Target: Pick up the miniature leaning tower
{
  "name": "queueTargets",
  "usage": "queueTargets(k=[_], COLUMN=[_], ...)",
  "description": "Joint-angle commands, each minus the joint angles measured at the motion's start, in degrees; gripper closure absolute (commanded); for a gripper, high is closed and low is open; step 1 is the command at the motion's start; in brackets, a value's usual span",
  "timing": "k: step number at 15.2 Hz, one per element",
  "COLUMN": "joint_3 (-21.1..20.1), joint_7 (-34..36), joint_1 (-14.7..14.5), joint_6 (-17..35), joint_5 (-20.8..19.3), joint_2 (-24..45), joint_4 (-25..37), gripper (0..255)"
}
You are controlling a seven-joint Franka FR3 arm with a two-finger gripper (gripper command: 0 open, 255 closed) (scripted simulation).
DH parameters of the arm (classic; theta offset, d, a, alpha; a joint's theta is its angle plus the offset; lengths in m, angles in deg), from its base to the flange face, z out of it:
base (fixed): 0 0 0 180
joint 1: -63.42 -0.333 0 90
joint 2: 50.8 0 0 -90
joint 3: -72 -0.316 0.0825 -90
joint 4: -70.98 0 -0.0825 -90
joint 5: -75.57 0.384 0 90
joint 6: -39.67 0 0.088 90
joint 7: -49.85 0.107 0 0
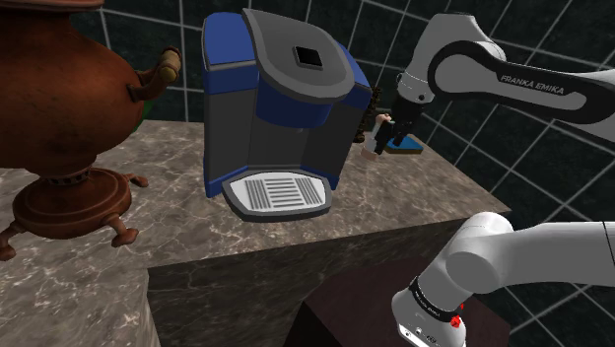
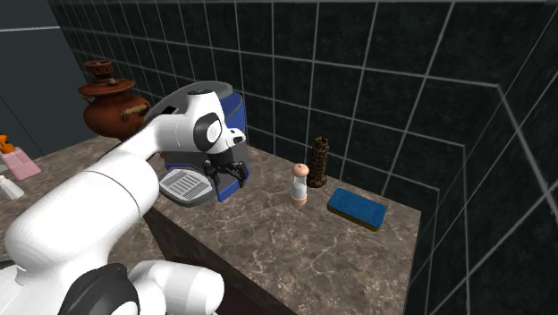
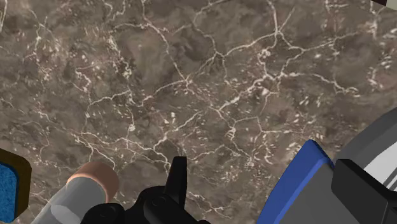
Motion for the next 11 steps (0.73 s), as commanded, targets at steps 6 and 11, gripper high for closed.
queueTargets(k=[6,11], joint_3=[5.0,9.8], joint_7=[-4.9,-9.9], joint_1=[1.5,2.2], joint_6=[2.4,3.7], joint_5=[-1.8,-1.9], joint_2=[8.3,17.2], joint_4=[7.1,15.7], gripper=[0,0])
